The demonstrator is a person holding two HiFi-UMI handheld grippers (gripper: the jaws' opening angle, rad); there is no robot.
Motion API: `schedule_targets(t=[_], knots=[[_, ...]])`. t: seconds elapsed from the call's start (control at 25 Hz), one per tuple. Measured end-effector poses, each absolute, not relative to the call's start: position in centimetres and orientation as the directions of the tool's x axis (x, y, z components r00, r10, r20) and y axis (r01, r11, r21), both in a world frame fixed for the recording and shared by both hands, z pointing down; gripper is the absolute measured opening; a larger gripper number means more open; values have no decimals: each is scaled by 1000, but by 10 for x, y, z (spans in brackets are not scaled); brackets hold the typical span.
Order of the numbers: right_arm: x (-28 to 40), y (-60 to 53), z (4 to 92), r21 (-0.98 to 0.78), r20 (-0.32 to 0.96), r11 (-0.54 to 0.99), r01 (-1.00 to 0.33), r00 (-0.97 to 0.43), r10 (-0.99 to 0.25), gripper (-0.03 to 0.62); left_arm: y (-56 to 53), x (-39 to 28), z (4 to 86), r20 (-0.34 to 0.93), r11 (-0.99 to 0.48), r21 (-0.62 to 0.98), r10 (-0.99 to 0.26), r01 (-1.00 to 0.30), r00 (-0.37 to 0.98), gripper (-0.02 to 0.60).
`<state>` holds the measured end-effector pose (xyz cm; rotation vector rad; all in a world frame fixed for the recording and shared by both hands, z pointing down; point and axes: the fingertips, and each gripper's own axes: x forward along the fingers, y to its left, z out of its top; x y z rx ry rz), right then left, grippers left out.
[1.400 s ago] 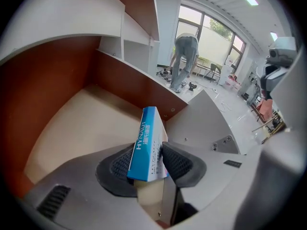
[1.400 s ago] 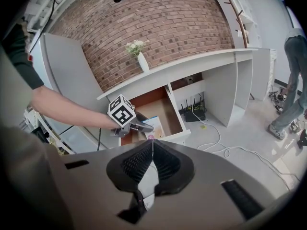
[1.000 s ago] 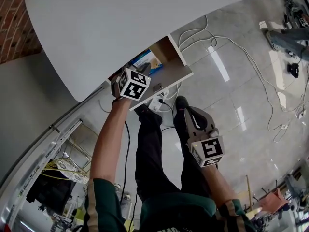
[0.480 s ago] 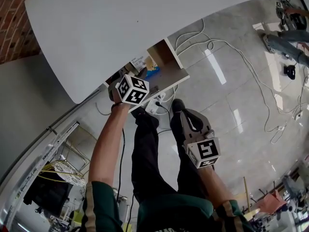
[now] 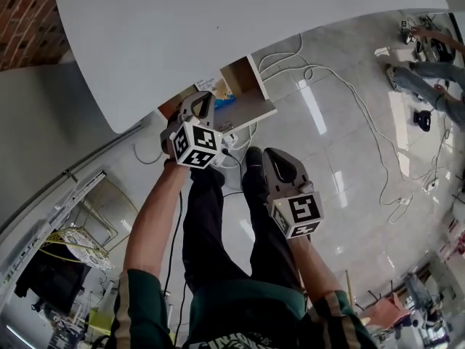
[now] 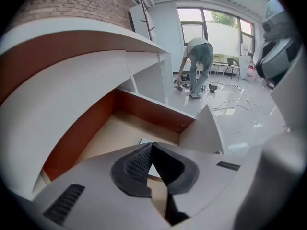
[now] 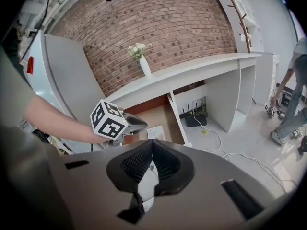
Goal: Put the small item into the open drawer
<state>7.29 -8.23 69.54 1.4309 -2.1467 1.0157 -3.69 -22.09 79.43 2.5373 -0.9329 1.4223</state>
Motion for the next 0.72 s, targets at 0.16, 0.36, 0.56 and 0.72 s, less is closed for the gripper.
schedule_targets(t=[0.16, 0.36, 0.56, 0.72], knots=[[80, -96, 678, -335, 642, 244, -910, -410, -649, 25, -210, -33, 773, 798, -797, -160, -452, -583, 399, 15], [61, -112, 630, -342, 604, 283, -896, -440, -665, 25, -189, -48, 715, 791, -771, -103, -446, -629, 418, 15], [56, -129, 600, -296, 593, 361, -884, -466, -657, 25, -179, -54, 669, 752, -697, -48, -497, -716, 433, 15], [54, -140, 569, -282, 561, 402, -871, -490, -667, 25, -172, -53, 636, 724, -660, -31, -533, -751, 438, 15]])
